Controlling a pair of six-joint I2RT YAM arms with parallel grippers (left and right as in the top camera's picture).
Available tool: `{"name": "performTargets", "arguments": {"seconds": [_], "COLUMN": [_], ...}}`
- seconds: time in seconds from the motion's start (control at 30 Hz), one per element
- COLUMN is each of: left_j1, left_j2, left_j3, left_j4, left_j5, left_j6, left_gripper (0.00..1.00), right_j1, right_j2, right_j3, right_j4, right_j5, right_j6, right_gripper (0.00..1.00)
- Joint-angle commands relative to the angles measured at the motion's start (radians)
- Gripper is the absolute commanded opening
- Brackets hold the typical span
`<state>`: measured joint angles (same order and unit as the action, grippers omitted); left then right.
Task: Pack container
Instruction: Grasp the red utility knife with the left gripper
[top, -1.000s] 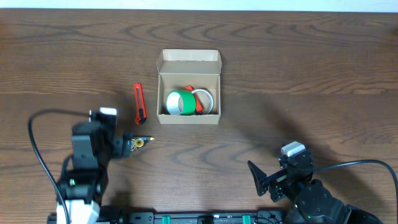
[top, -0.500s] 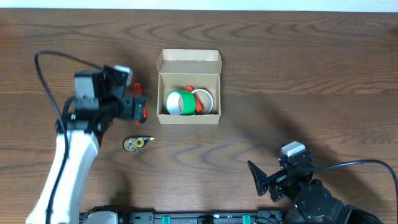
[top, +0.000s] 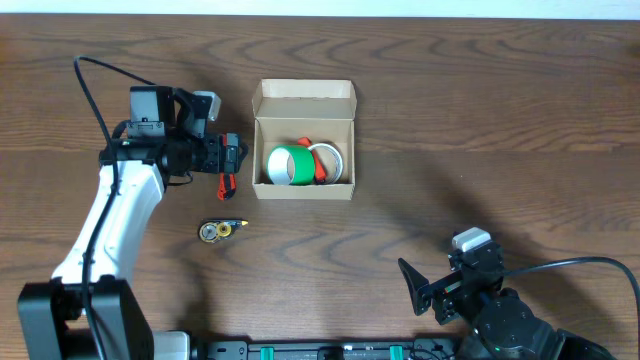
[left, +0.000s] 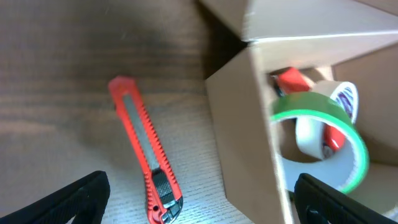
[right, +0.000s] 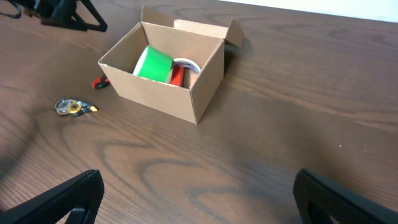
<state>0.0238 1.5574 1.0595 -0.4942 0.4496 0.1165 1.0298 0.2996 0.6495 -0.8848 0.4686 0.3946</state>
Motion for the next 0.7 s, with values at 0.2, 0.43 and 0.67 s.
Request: {"name": "performTargets", "arguments": {"seconds": [0.2, 0.43, 0.67], "left_j1": [0.037, 0.035, 0.008], "left_j2": [0.129, 0.19, 0.257], "left_j3": [0.024, 0.029, 0.093], "left_j4": [-0.008, -0.044, -0.163], "left_j5": [-0.024, -0.06, -0.187], "left_j6": [-0.2, -0.207, -0.21], "left_gripper": [1.0, 0.98, 0.96], "right_j1": [0.001, 0.001, 0.001], "right_j2": [-0.005, -0.005, -0.005], "right_j3": [-0.005, -0.005, -0.005], "right_j4": [0.001, 0.001, 0.001], "right_j5": [0.013, 0.013, 0.013], "right_j6": [0.012, 0.012, 0.012], "right_gripper": [0.99, 0.99, 0.99]}}
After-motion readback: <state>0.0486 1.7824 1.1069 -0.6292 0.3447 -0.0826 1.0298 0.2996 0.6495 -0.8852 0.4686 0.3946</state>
